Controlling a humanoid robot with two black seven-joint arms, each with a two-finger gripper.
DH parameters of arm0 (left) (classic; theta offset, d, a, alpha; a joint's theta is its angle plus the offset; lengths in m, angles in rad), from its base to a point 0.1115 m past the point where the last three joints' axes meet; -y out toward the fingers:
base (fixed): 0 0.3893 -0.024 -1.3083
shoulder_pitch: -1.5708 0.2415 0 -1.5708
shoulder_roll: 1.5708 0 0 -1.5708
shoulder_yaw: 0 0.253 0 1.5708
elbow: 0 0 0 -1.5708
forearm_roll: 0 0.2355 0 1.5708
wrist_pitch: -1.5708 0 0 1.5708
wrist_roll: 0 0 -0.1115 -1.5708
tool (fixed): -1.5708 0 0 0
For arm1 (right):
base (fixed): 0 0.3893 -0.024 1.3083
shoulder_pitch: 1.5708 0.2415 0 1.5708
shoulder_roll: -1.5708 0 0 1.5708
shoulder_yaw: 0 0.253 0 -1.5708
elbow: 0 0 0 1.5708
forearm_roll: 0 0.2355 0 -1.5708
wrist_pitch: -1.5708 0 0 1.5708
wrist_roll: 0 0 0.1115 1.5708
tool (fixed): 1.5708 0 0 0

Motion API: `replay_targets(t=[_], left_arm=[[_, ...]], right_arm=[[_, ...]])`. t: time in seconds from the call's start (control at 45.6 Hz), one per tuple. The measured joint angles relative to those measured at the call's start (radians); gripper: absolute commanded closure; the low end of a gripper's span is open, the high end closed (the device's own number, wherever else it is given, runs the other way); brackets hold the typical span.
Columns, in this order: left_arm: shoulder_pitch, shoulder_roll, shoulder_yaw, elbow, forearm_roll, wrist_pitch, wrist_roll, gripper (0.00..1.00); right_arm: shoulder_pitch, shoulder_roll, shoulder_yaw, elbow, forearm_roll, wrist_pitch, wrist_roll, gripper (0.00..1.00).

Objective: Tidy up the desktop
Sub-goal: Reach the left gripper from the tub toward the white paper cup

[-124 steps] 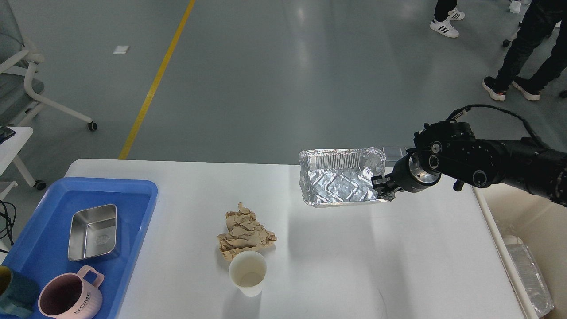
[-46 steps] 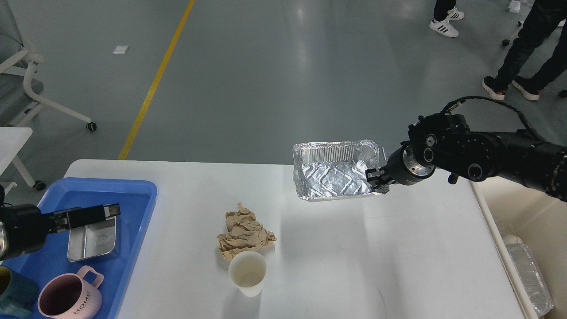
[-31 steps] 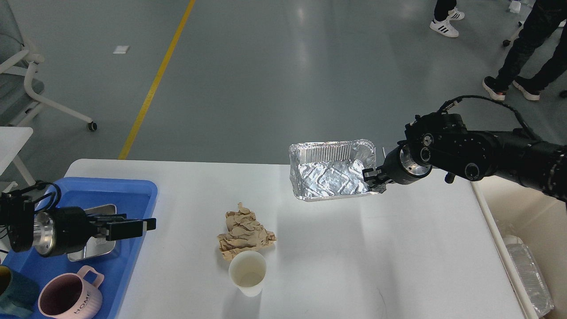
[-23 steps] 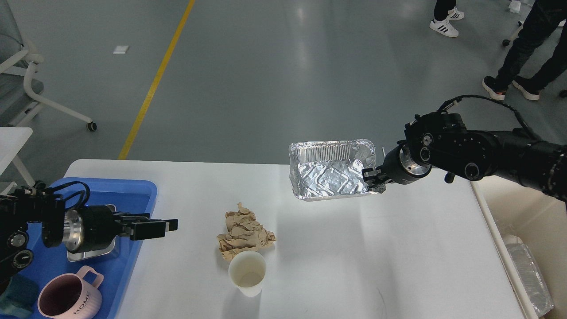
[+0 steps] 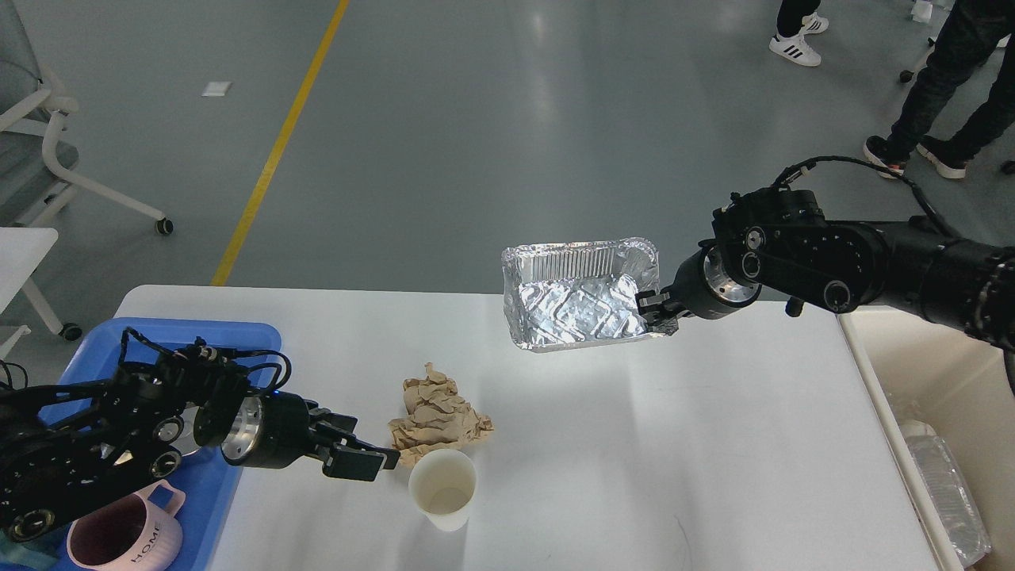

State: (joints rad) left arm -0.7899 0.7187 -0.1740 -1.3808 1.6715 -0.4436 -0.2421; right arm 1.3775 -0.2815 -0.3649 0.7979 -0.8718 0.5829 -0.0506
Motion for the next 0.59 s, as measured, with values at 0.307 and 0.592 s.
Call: replay_targets(t=[0.307, 0.592], left_arm=[[-0.006, -0.125, 0.029, 0.065, 0.012, 0.000, -0.002, 0.22], [-0.008, -0.133, 0.043, 0.113, 0.114, 0.001, -0.076, 0.45]], right_arm=[[0.013, 0.018, 0.000, 0.001, 0.000, 0.000, 0.000, 1.00], [0.017, 0.024, 0.000, 0.000, 0.000, 0.000, -0.001, 1.00]])
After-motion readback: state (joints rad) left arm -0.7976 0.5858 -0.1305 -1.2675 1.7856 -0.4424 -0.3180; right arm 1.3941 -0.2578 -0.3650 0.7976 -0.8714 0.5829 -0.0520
